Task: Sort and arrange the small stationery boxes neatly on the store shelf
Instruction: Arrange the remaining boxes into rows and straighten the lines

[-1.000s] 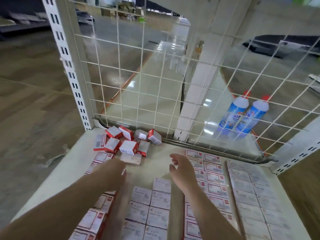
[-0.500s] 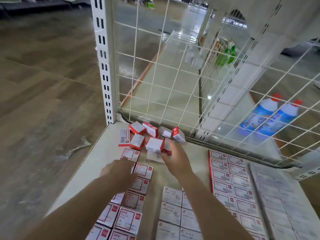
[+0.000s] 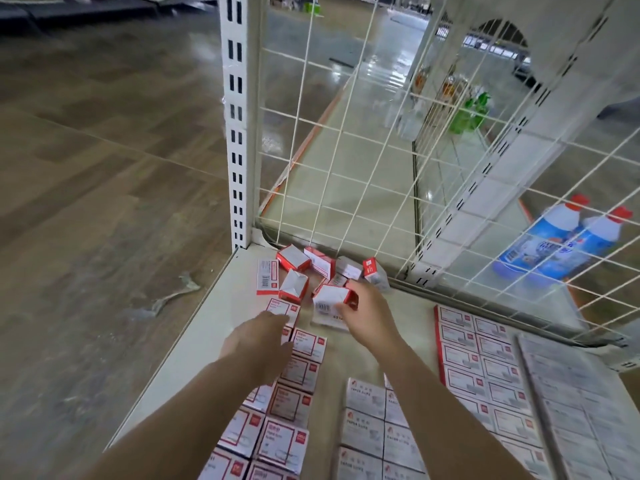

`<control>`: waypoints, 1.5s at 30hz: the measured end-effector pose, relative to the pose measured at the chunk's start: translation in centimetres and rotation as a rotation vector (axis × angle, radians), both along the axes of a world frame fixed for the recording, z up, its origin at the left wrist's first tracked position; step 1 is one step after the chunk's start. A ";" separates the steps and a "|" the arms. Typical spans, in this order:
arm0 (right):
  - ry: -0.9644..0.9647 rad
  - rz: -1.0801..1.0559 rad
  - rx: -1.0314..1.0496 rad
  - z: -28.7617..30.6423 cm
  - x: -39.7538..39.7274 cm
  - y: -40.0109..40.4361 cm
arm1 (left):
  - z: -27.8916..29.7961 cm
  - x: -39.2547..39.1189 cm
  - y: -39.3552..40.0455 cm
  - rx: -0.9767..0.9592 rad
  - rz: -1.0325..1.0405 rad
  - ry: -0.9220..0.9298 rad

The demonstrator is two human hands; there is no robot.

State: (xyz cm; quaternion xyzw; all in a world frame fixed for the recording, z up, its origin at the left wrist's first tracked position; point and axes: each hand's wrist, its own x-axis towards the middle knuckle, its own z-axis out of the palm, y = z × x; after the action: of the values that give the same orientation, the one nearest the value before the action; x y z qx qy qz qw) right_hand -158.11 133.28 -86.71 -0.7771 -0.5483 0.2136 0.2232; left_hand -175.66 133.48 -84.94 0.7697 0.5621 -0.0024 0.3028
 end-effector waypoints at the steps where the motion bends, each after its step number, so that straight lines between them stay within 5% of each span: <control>1: 0.045 0.015 0.002 0.6 0.0 -0.8 | 0.3 -0.1 0.0 0.026 0.027 -0.036; 6: 0.262 0.023 -0.011 2.0 -0.1 -4.5 | 1.2 0.6 -0.6 0.029 0.011 -0.229; 15: 0.564 -0.118 0.009 3.1 -0.6 -7.3 | 1.6 1.6 -1.3 0.104 -0.092 -0.289; 26: 0.559 0.090 -0.036 3.5 -0.8 -9.4 | 1.7 1.5 -0.9 -0.250 -0.004 -0.395; 39: 0.376 -0.004 0.119 2.7 -1.0 -9.7 | 2.2 1.5 -0.7 -0.363 0.156 -0.525; 45: 0.278 0.014 0.200 2.6 -1.2 -9.8 | 2.1 1.8 -1.0 -0.318 0.056 -0.441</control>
State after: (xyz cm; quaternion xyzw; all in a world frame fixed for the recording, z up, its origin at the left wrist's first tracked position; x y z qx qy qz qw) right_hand -159.29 123.47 -84.09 -0.7103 -0.5360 0.2650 0.3714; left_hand -173.89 132.48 -82.80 0.6783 0.4962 0.0855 0.5351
